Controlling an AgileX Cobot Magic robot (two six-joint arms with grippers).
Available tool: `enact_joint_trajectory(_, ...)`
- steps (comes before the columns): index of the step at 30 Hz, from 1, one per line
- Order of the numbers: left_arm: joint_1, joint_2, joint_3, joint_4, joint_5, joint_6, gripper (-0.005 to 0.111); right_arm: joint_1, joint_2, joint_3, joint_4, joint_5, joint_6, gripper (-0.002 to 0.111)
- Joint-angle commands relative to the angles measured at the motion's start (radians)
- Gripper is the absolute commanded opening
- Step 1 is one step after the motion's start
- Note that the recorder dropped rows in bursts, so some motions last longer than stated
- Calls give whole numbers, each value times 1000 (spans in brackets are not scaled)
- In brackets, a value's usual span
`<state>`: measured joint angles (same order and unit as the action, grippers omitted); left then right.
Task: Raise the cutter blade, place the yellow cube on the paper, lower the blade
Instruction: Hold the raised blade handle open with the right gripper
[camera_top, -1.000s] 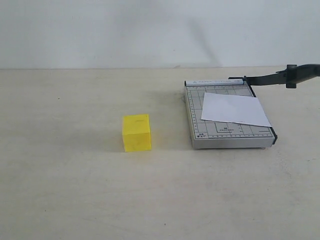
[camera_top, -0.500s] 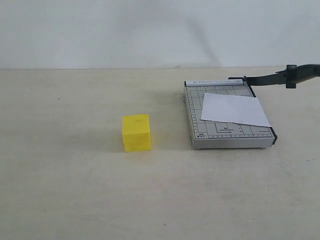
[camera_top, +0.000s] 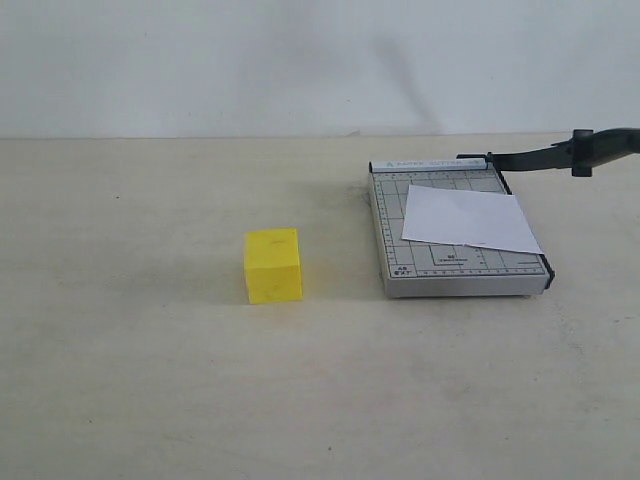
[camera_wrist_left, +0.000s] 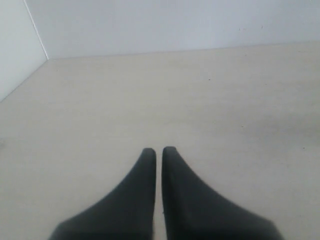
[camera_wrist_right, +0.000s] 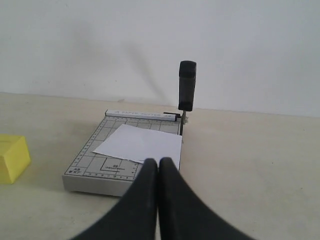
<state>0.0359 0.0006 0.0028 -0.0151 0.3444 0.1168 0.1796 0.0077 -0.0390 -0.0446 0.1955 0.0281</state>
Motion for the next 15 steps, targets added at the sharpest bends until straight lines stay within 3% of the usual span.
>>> enact_joint_trajectory(1,2,-1,-3,1,-7,-9,4,2,-8,39,13,-124,-28,0)
enact_joint_trajectory(15,2,-1,-3,1,-7,-9,4,2,-8,39,13,-102,-28,0)
